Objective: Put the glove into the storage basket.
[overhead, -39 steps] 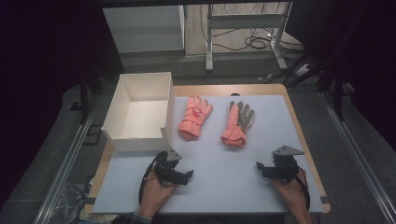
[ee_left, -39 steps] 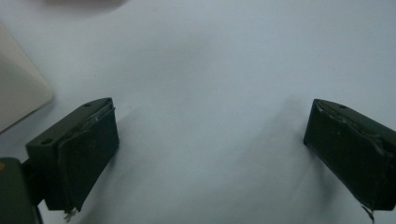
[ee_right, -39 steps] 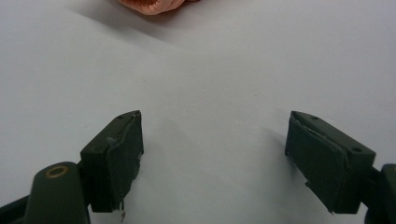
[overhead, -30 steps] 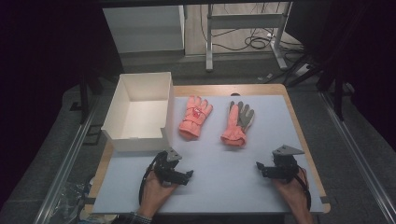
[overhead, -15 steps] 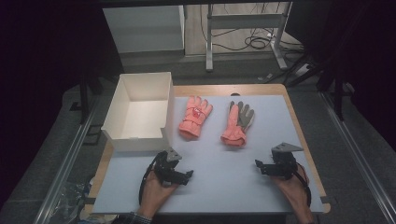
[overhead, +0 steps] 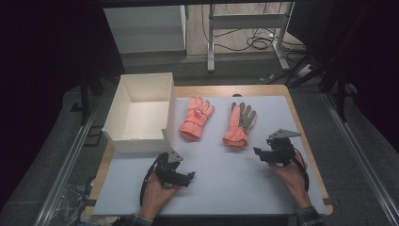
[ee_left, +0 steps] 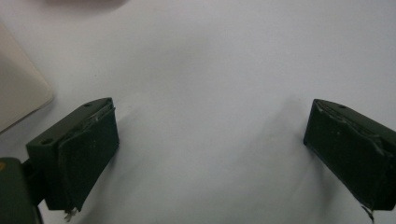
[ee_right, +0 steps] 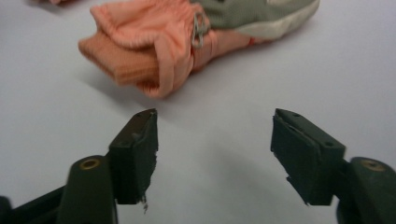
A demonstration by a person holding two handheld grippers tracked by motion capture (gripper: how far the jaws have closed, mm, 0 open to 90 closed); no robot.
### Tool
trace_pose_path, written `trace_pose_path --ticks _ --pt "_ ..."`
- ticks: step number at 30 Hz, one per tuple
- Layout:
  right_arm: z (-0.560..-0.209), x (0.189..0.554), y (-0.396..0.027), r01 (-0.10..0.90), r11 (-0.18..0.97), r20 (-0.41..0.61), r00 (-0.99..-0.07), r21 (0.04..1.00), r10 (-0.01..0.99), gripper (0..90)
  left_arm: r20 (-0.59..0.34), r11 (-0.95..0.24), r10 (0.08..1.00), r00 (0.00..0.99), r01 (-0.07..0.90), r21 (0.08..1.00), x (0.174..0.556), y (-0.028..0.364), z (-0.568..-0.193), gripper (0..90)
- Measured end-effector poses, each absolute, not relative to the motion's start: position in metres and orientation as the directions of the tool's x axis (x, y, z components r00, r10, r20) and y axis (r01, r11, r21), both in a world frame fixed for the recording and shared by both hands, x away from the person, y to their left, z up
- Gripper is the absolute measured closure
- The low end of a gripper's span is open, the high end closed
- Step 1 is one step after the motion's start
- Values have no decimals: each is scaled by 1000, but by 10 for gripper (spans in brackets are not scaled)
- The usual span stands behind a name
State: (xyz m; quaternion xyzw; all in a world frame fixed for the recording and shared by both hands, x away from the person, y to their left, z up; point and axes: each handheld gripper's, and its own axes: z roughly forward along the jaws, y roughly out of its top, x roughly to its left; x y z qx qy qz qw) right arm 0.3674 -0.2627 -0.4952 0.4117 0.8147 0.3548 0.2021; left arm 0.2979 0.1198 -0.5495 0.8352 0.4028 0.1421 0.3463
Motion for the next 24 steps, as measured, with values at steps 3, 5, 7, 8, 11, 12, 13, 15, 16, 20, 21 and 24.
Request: trace_pose_path --ticks 3,5,7,8,11,12,13,15,16,20,21,24 --pt "-488 377 -259 524 404 -28 -586 750 810 408 -42 -435 772 635 575 693 298 120 -550 31" --pt "-483 385 -256 520 406 -28 -591 751 806 440 -42 -436 771 635 575 693 298 120 -549 31" --pt "-478 396 -250 512 409 -29 -598 755 801 486 -41 -436 771 635 574 693 298 120 -549 31" --pt "-478 396 -250 512 409 -29 -598 755 801 486 -42 -436 771 635 575 693 298 120 -549 31" --pt "-473 408 -244 509 416 -31 -604 753 796 518 -41 -436 771 635 574 693 298 120 -549 31" --pt "-472 412 -242 507 419 -34 -606 753 795 529 -41 -436 771 635 574 693 298 120 -549 31" --pt "-471 416 -240 506 420 -34 -608 753 793 539 -42 -436 771 635 574 693 298 120 -549 31" --pt "-470 424 -236 511 417 -25 -609 752 793 554 -43 -433 772 634 575 694 298 120 -550 31" --pt "-470 428 -234 513 418 -25 -610 750 792 562 -44 -433 772 634 575 695 298 120 -550 31" --pt "-470 443 -226 523 426 -25 -610 739 792 570 -42 -436 771 635 575 693 298 120 -549 31" --pt "-470 446 -224 526 428 -27 -608 735 793 569 -42 -436 771 635 574 693 298 120 -549 31" --pt "-472 456 -220 533 429 -34 -598 729 800 551 -42 -436 771 636 574 693 298 120 -549 31"
